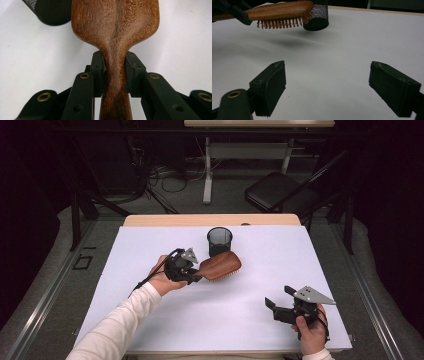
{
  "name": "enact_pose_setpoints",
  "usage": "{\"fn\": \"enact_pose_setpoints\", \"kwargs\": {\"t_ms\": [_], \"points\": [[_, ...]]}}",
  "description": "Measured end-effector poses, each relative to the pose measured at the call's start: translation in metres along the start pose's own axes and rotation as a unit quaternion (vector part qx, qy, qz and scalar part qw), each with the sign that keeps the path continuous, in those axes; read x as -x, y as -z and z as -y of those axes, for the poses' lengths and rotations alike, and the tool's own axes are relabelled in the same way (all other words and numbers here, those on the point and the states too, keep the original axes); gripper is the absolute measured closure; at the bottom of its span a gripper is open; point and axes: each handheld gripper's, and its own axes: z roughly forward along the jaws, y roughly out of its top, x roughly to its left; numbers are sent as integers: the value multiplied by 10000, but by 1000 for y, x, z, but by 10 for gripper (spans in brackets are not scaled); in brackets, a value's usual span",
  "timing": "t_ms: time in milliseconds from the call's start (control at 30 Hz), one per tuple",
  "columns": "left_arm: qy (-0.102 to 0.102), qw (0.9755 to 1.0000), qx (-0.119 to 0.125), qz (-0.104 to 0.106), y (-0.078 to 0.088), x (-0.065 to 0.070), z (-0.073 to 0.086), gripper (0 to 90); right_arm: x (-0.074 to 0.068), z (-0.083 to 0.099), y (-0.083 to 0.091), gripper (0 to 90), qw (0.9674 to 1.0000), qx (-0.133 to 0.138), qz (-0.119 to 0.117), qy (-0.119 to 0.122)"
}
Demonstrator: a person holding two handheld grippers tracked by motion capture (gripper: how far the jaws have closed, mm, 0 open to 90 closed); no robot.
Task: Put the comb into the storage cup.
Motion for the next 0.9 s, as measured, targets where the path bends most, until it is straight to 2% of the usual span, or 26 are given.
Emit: {"fn": "enact_pose_setpoints", "kwargs": {"t_ms": [267, 533, 633, 700, 900], "points": [[220, 9992, 330, -112, 9, 8, 2, 718, 0, 0, 0, 140, 10000, -1, -9, -5], [444, 9966, 658, -238, 22, 15, 4, 719, -1, 0, 0, 140, 10000, -22, -7, -17], [622, 9944, 816, -264, 24, 17, 6, 719, -1, 0, 0, 140, 10000, -4, -6, -22], [637, 9938, 862, -307, 26, 18, 7, 719, -1, 0, -1, 140, 10000, -3, -10, -23], [781, 9894, 1155, -416, 30, 22, 10, 719, 0, 0, 0, 140, 10000, -10, -2, -25]]}}
